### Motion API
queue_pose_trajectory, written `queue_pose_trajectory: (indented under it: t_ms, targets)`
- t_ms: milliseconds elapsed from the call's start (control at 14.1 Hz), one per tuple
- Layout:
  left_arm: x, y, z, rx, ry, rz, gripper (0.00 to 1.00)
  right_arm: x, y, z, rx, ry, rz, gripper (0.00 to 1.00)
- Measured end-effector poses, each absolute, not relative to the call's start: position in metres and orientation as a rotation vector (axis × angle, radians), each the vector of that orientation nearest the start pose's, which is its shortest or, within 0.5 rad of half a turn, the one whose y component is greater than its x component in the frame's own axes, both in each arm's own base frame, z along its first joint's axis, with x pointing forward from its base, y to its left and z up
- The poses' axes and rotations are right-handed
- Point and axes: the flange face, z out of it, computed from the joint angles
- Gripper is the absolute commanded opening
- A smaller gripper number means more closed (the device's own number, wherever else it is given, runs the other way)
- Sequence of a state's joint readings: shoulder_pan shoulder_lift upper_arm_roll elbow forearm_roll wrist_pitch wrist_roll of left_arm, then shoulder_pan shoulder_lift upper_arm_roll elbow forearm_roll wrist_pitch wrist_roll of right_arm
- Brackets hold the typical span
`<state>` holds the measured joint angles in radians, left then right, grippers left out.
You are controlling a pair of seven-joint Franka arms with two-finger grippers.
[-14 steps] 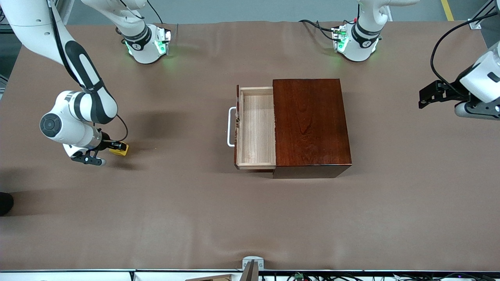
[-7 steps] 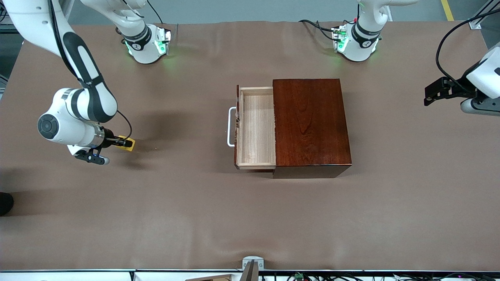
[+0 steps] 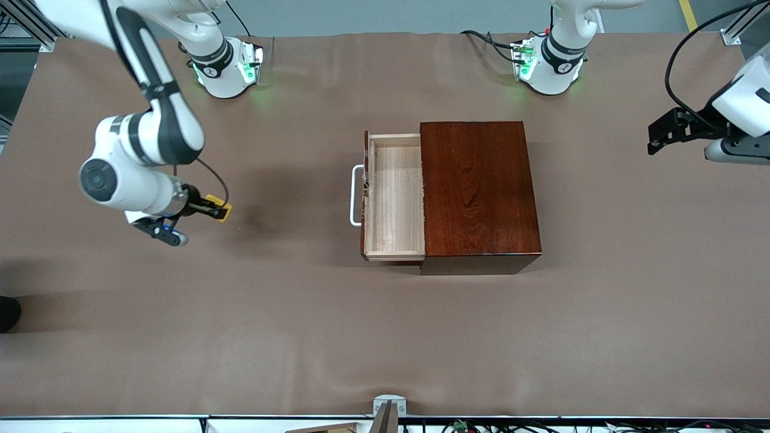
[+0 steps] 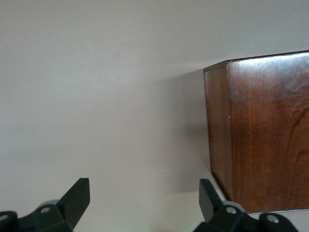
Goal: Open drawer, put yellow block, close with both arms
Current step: 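Lift the yellow cube with the right gripper and carry it over the drawer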
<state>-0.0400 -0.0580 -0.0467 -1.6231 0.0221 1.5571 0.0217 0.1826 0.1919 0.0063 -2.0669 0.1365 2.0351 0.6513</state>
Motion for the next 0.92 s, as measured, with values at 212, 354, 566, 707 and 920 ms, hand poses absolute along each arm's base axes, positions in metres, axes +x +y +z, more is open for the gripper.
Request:
queue_pose_trajectory:
  t_ms: [212, 354, 566, 707, 920]
  targets:
    - [0.530, -0.047, 0.634, -3.112, 0.154, 0.002, 1.00, 0.536, 0.211, 0.383, -2.949, 1.038, 0.328, 0.00]
    - [0.530, -0.047, 0.634, -3.112, 0.155, 0.003, 1.00, 0.530, 0.263, 0.414, -2.853, 1.164, 0.306, 0.00]
    - [0.530, -0.048, 0.633, -3.112, 0.157, 0.004, 1.00, 0.522, 0.303, 0.440, -2.635, 1.393, 0.406, 0.00]
    - [0.530, -0.048, 0.633, -3.112, 0.157, 0.004, 1.00, 0.522, 0.326, 0.448, -2.522, 1.555, 0.446, 0.00]
    - [0.530, -0.047, 0.633, -3.112, 0.154, 0.004, 1.00, 0.518, 0.377, 0.443, -2.443, 1.709, 0.472, 0.00]
